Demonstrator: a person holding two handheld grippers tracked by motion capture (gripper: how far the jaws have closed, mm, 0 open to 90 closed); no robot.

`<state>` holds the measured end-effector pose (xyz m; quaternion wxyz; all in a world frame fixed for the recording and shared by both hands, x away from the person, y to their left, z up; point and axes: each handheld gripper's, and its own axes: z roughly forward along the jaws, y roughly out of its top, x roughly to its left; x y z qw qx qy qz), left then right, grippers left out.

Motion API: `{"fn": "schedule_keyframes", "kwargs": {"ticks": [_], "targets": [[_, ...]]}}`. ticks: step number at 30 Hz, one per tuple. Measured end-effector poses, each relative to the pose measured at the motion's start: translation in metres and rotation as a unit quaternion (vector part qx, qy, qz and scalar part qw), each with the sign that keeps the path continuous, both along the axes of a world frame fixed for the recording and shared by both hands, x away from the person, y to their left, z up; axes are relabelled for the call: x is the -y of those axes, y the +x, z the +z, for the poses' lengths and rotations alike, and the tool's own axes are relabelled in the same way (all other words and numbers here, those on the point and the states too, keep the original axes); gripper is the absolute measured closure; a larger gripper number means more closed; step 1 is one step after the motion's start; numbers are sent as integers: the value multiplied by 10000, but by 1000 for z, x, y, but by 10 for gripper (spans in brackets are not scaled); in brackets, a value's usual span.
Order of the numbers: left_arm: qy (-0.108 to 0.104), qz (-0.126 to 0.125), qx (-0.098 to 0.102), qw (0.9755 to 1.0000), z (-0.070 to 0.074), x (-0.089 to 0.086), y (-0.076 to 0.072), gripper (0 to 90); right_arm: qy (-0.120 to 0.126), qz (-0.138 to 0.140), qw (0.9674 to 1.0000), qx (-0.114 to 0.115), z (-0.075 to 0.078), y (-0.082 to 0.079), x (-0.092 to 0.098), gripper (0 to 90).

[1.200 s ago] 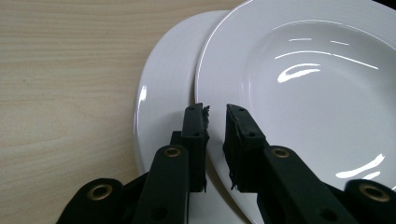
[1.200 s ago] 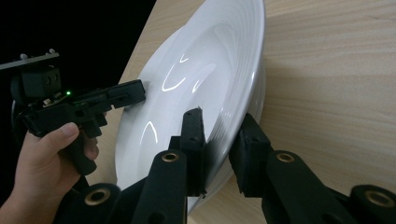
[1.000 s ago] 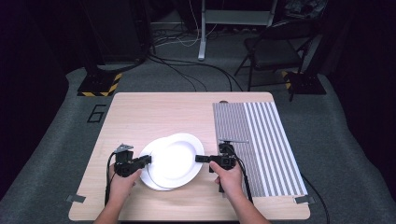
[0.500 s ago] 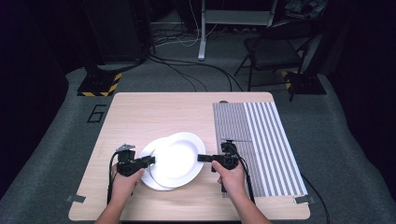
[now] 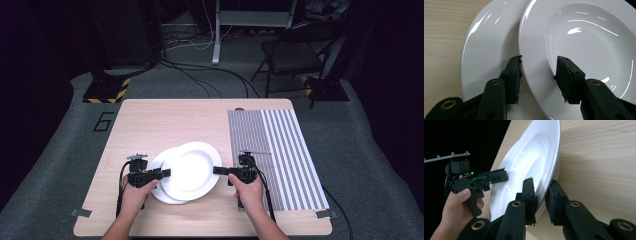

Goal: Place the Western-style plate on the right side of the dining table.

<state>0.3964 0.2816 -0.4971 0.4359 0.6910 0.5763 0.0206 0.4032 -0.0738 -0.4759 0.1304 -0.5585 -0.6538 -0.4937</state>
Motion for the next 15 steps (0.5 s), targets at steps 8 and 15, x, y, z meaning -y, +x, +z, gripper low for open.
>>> {"fn": "schedule_keyframes", "kwargs": {"ticks": [8,15], "targets": [[107,-40,-23,9999,-1,2,-3,549,-170,-37,9996,229,1,-6,-2,732],[-42,62,-22,10000,2,0,-6,555,-502,-98,9961,718,2,-11,-7,537]]}}
